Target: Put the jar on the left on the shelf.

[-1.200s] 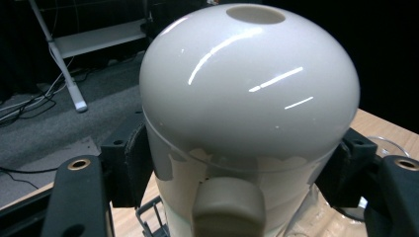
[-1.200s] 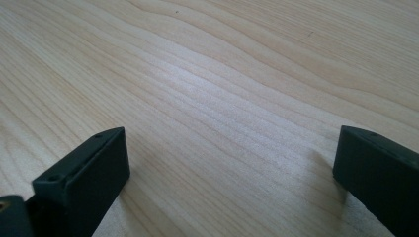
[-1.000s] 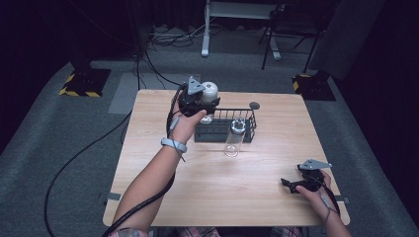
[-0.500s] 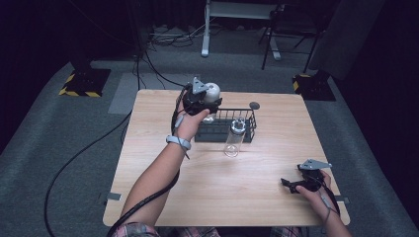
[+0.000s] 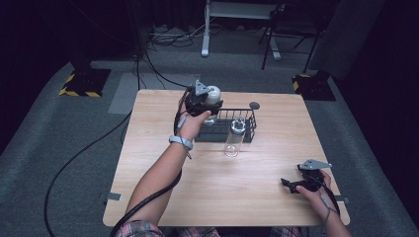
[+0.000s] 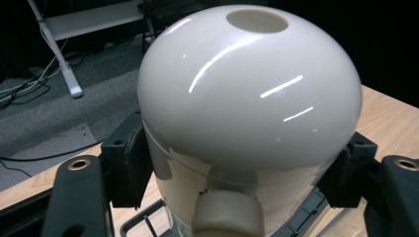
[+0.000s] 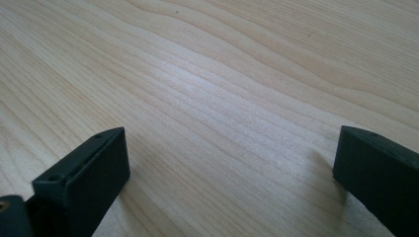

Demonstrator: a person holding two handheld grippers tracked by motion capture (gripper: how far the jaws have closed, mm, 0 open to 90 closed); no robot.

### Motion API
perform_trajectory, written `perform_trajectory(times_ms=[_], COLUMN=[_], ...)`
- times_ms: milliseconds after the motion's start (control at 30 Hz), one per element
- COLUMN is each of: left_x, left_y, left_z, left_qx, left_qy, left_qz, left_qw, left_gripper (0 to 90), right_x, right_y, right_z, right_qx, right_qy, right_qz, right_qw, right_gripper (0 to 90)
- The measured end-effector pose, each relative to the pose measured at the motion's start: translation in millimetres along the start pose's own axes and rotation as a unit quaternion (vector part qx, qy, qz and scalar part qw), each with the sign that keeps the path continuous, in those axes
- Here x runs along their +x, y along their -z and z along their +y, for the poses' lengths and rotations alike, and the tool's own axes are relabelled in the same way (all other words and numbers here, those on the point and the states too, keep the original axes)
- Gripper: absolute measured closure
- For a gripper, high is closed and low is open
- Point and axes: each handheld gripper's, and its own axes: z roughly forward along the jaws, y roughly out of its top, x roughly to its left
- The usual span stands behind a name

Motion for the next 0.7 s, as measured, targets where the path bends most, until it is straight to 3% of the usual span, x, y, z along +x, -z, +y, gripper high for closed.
perform_trajectory(times_ms=[700], left_x=[5.8], left_y=[-13.8], left_z=[-15.3], left_qx=[0.028], left_qy=[0.006], left_qz=[0.006], left_qw=[0.9996], left_gripper=[27.4], right_x=[0.0], right_y=[0.0], right_z=[0.0], right_qx=[0.0], right_qy=[0.0], right_qz=[0.0], right_qw=[1.0], right_gripper=[0.7])
